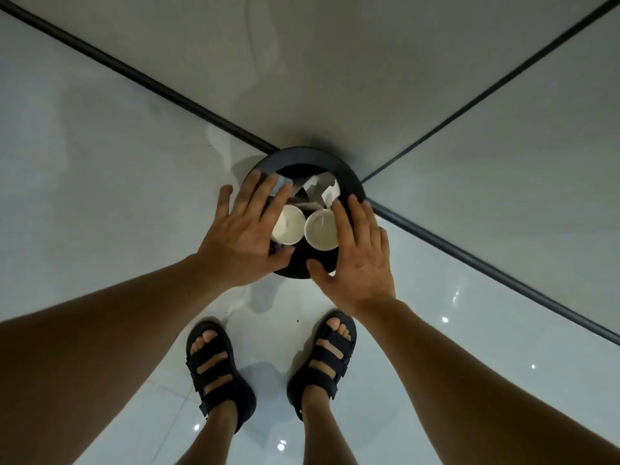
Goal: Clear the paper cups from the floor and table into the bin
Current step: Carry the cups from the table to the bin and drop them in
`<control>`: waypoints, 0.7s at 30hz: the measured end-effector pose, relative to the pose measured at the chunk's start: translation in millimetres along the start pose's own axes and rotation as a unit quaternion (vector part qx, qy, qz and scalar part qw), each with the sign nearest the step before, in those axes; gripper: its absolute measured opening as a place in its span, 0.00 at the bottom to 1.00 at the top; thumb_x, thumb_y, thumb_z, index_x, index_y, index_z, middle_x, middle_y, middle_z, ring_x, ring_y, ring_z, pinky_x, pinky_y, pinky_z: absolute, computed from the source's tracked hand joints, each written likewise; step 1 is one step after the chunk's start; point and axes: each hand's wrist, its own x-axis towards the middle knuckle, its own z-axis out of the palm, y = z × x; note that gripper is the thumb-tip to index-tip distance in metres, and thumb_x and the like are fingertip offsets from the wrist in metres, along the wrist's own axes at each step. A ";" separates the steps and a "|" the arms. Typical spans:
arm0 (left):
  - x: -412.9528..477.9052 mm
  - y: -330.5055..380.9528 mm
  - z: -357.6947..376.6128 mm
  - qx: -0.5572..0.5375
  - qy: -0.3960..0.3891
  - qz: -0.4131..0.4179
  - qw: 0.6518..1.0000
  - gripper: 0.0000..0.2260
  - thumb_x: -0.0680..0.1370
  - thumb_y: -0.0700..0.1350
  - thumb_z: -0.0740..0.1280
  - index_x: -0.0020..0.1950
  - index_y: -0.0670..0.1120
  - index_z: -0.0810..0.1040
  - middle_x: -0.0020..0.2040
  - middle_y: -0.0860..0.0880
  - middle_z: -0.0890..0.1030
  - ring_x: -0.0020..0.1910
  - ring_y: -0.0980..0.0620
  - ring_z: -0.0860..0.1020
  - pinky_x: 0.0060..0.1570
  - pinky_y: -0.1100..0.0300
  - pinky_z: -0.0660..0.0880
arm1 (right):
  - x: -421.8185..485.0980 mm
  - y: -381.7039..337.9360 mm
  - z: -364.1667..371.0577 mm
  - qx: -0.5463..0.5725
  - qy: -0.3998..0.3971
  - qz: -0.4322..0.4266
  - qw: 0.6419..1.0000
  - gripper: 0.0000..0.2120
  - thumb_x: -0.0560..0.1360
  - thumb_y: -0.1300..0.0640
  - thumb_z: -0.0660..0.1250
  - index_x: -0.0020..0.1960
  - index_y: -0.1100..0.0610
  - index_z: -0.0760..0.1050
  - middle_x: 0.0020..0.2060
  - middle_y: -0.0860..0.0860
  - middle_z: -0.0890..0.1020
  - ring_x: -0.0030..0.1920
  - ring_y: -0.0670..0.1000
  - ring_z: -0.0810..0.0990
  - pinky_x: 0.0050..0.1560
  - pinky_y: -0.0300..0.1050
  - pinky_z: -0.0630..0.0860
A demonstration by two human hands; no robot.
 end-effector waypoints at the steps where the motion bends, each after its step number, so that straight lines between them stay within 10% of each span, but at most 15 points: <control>1: -5.5 1.5 -15.4 -0.004 -0.012 -0.010 1.000 0.38 0.73 0.63 0.62 0.77 0.44 0.58 0.77 0.41 0.59 0.76 0.40 0.54 0.68 0.34 0.60 | -10.0 -3.6 -9.1 0.005 -0.005 0.012 1.000 0.44 0.73 0.38 0.67 0.79 0.48 0.45 0.79 0.51 0.50 0.79 0.54 0.41 0.76 0.61 0.51; 11: -91.1 84.8 -189.6 -0.026 -0.127 -0.061 0.990 0.41 0.74 0.66 0.57 0.77 0.52 0.38 0.78 0.49 0.37 0.76 0.48 0.35 0.74 0.44 0.42 | -130.5 -65.0 -144.3 0.073 -0.056 0.200 0.975 0.42 0.76 0.34 0.57 0.78 0.45 0.36 0.79 0.46 0.38 0.75 0.46 0.29 0.76 0.51 0.40; 21: -103.5 186.4 -351.0 -0.026 -0.073 0.050 0.996 0.39 0.73 0.66 0.59 0.78 0.52 0.47 0.79 0.51 0.47 0.77 0.47 0.43 0.72 0.42 0.51 | -246.4 -123.4 -306.5 0.038 0.030 0.236 0.970 0.39 0.76 0.33 0.57 0.79 0.44 0.42 0.79 0.49 0.43 0.78 0.52 0.37 0.76 0.55 0.44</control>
